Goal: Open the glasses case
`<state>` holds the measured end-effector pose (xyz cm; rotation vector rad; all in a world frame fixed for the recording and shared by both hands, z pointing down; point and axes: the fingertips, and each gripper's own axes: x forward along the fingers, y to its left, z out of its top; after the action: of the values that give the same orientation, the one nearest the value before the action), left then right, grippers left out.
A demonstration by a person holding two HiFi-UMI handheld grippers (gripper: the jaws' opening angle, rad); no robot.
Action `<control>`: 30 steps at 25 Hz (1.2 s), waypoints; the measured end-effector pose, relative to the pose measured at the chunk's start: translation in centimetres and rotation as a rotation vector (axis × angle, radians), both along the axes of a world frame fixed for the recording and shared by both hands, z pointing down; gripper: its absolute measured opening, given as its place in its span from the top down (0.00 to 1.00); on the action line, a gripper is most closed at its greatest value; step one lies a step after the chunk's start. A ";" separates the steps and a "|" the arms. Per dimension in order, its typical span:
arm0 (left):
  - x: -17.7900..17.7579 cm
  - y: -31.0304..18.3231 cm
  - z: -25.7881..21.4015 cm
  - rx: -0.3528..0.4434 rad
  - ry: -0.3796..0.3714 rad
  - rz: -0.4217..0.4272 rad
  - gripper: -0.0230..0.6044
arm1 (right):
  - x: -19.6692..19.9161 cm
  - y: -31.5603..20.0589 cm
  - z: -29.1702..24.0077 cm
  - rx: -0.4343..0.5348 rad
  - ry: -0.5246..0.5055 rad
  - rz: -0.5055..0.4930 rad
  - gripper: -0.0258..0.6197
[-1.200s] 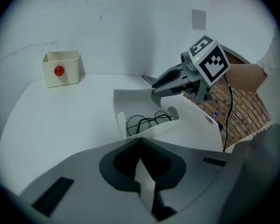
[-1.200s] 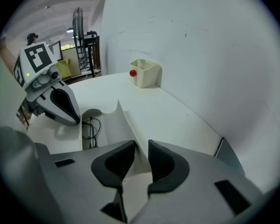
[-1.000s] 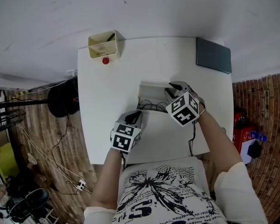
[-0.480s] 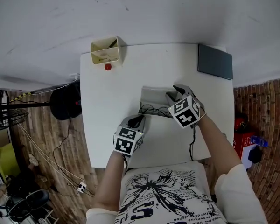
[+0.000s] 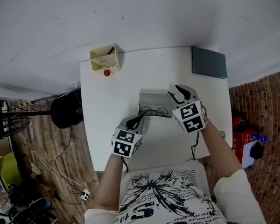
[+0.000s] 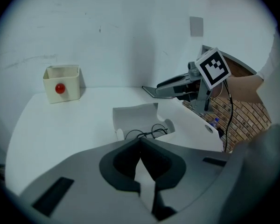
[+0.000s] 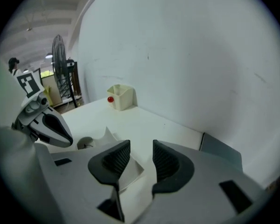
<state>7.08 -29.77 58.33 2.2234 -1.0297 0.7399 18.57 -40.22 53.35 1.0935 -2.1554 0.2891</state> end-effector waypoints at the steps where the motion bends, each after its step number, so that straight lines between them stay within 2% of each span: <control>1: -0.1 -0.1 -0.7 0.019 -0.005 0.008 0.94 | 0.2 0.2 -0.8 0.015 -0.025 0.023 0.71; 7: -0.2 0.0 -8.1 0.187 0.014 0.069 0.94 | 0.1 2.6 -7.1 0.163 -0.182 0.104 0.81; 11: -0.9 0.3 -13.1 0.306 0.041 0.079 0.94 | 0.4 4.6 -11.2 0.273 -0.246 0.159 0.94; 17: -2.9 1.4 -18.6 0.448 0.095 0.077 0.94 | 0.3 7.7 -14.9 0.358 -0.278 0.195 0.94; 25: -6.8 4.1 -24.9 0.654 0.189 0.031 0.94 | -1.1 12.2 -18.1 0.431 -0.354 0.174 0.94; 30: -9.0 5.5 -27.3 0.730 0.235 0.000 0.94 | -1.8 13.7 -19.5 0.477 -0.369 0.160 0.94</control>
<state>-1.88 -24.32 31.04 2.8200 -1.3180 0.0750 16.82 -26.52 33.83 1.5867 -2.5450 0.0455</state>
